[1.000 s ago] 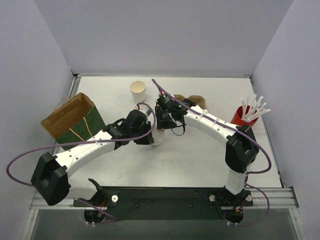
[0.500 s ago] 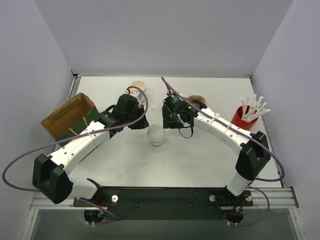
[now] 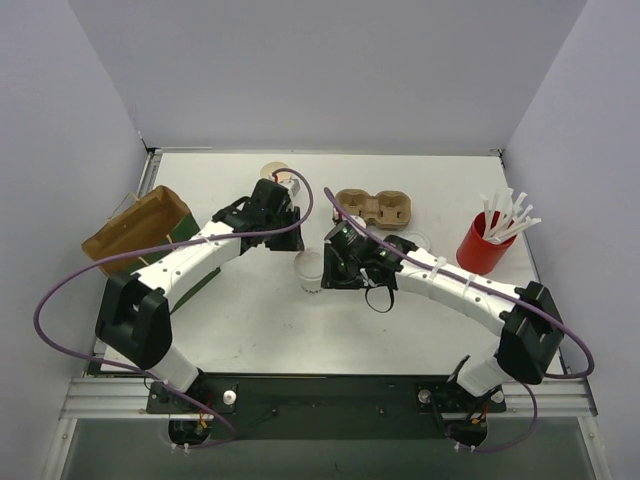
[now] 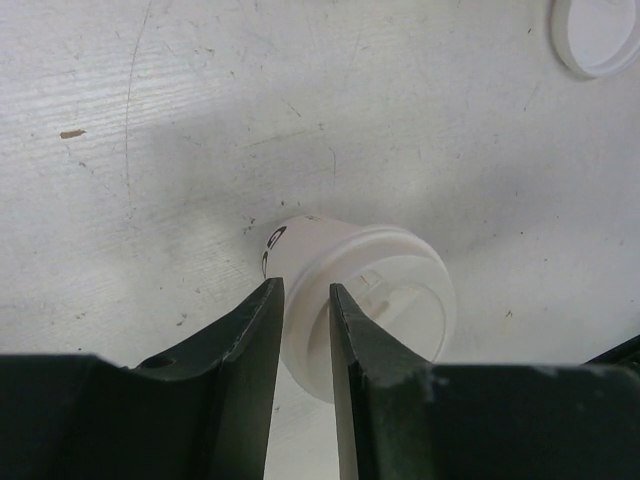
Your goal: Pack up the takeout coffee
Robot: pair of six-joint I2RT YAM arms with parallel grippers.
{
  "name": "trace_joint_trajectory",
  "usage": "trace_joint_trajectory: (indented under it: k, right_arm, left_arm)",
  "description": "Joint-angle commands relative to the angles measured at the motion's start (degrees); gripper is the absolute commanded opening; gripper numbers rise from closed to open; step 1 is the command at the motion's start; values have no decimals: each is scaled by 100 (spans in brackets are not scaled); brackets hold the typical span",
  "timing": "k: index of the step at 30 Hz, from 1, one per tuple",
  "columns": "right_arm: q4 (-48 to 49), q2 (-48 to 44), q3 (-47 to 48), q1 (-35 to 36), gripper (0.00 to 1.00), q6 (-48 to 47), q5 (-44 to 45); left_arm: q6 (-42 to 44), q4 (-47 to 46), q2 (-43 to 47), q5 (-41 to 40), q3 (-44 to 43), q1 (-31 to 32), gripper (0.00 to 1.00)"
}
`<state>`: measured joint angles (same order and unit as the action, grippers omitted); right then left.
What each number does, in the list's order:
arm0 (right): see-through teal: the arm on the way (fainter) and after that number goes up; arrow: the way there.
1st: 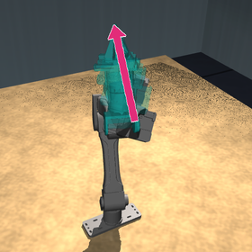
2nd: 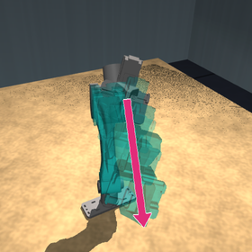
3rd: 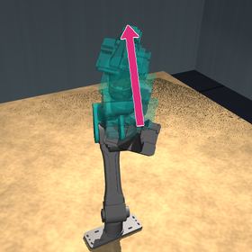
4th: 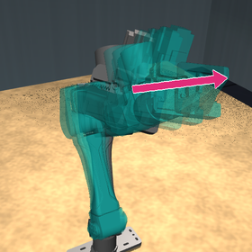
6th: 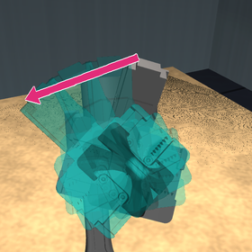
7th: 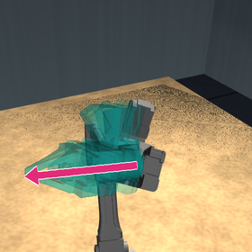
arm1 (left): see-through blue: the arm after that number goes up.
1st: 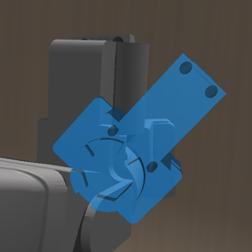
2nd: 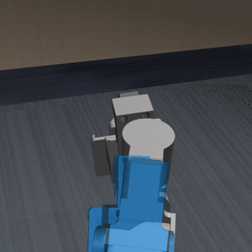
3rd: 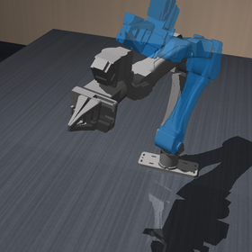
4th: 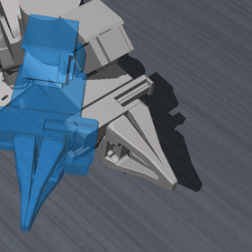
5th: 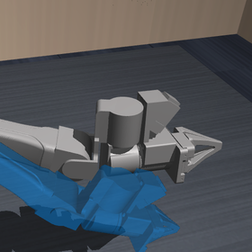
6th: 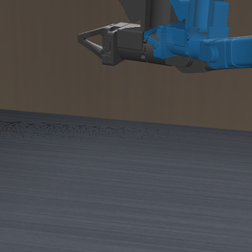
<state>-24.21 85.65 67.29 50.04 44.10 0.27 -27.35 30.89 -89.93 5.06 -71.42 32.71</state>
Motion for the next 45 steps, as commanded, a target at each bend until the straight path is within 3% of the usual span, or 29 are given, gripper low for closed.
trace_joint_trajectory:
  k: [1, 8, 20, 39, 45]
  right_arm:
    - [722, 22, -391, 137, 29, 459, -229]
    - [1111, 496, -515, 164, 27, 547, -230]
    - [1146, 787, -375, -82, 27, 574, -221]
    - [611, 1262, 496, -741, 27, 126, -283]
    - [593, 972, 320, -899, 28, -32, -159]
  left_arm:
    - [169, -110, -218, 66, -355, -80, 36]
    - [90, -259, -297, 100, -84, -80, 35]
    - [-112, -233, 379, 21, 374, -80, 35]
    - [-464, -180, 1135, -145, 1015, -10, 34]
    - [-569, -172, 1592, -330, 955, -115, 48]
